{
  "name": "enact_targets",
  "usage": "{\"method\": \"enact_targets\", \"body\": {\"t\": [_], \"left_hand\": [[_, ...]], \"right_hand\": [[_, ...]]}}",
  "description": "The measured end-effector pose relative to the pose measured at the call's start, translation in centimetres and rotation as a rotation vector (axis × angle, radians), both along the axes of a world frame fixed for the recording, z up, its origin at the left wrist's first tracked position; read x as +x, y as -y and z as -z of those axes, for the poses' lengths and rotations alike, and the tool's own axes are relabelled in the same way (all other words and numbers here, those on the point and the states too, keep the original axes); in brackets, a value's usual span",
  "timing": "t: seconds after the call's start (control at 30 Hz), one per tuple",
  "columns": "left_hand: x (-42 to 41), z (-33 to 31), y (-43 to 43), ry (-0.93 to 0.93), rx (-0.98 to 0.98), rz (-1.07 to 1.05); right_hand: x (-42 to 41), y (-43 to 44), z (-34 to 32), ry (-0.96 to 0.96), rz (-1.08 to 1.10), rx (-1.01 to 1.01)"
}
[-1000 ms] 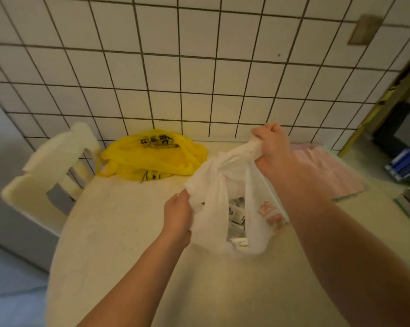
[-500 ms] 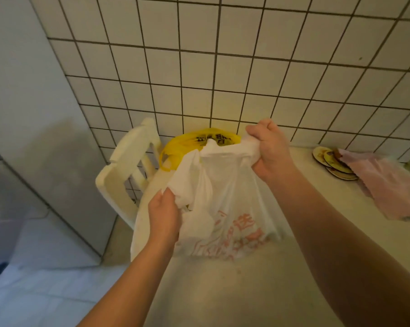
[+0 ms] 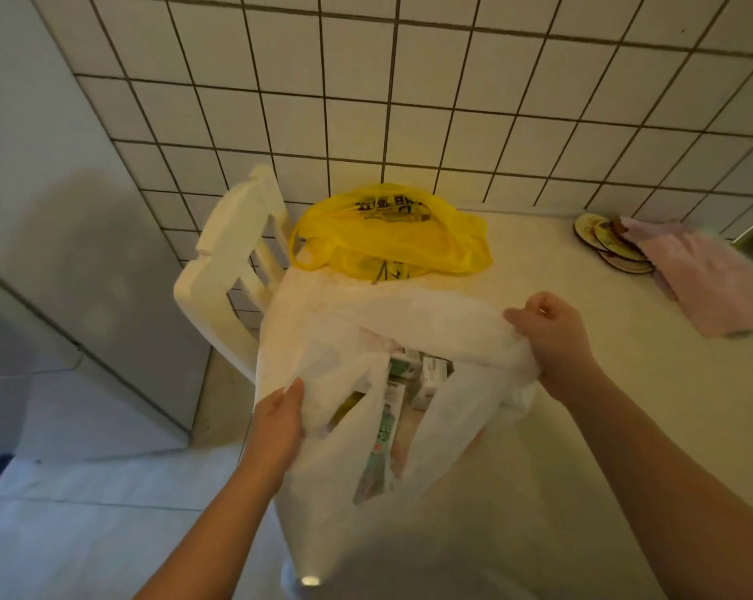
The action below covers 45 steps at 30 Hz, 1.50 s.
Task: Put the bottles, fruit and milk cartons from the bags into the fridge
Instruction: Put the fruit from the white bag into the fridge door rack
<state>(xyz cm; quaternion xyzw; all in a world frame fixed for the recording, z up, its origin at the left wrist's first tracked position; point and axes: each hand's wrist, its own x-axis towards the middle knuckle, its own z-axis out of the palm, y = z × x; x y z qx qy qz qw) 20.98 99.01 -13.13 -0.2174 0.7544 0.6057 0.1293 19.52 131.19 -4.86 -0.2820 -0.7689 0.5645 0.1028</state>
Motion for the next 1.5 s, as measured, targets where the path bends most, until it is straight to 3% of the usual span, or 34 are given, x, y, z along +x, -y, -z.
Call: {"method": "enact_targets", "body": {"t": [0.13, 0.23, 0.33, 0.4, 0.5, 0.6, 0.67, 0.83, 1.0, 1.2, 1.3, 1.4, 1.47, 1.5], "left_hand": [[0.3, 2.7, 1.8, -0.019, -0.281, 0.027], [0.3, 2.1, 1.3, -0.242, -0.411, 0.037], [0.4, -0.6, -0.8, -0.578, -0.503, 0.189], [0.6, -1.0, -3.2, -0.533, -0.614, 0.395], [0.4, 1.7, -6.1, -0.225, -0.838, 0.609], [-0.4, 4.8, -6.1, -0.017, -0.876, 0.627], [-0.9, 5.7, -4.7, 0.026, -0.831, 0.572], [-2.8, 6.0, -1.0, -0.176, -0.622, 0.430], [-5.9, 5.6, 1.7, -0.260, -0.690, 0.329], [-11.2, 5.5, 6.2, -0.293, -0.832, 0.181], [-13.3, 7.2, 7.4, -0.056, -0.924, 0.286], [-14.5, 8.0, 6.6, 0.243, -0.829, 0.424], [-14.9, 7.2, 5.7, 0.301, -0.742, 0.338], [-14.6, 6.5, 5.2, 0.235, -0.744, 0.249]], "right_hand": [[2.6, -2.3, 2.2, 0.191, 0.002, 0.254], [3.7, -0.7, 2.9, 0.365, -0.141, 0.452], [5.2, 3.7, 2.6, 0.186, -0.320, 0.779], [5.3, 6.5, 3.0, 0.101, -0.489, 0.953], [3.2, 8.8, 6.2, 0.254, -0.658, 1.075], [0.7, 9.1, 9.3, 0.460, -0.711, 1.054], [-0.4, 8.7, 10.2, 0.450, -0.673, 1.088], [-2.1, 7.5, 8.6, 0.283, -0.619, 1.084], [-5.5, 5.3, 7.0, 0.041, -0.463, 0.890], [-12.6, 4.4, 7.0, -0.022, -0.413, 0.862], [-15.2, 4.7, 9.3, 0.051, -0.427, 0.872], [-17.2, 4.9, 11.3, 0.384, -0.543, 0.871], [-17.5, 5.8, 11.0, 0.621, -0.651, 0.805], [-17.1, 6.6, 10.3, 0.629, -0.699, 0.778]]}}
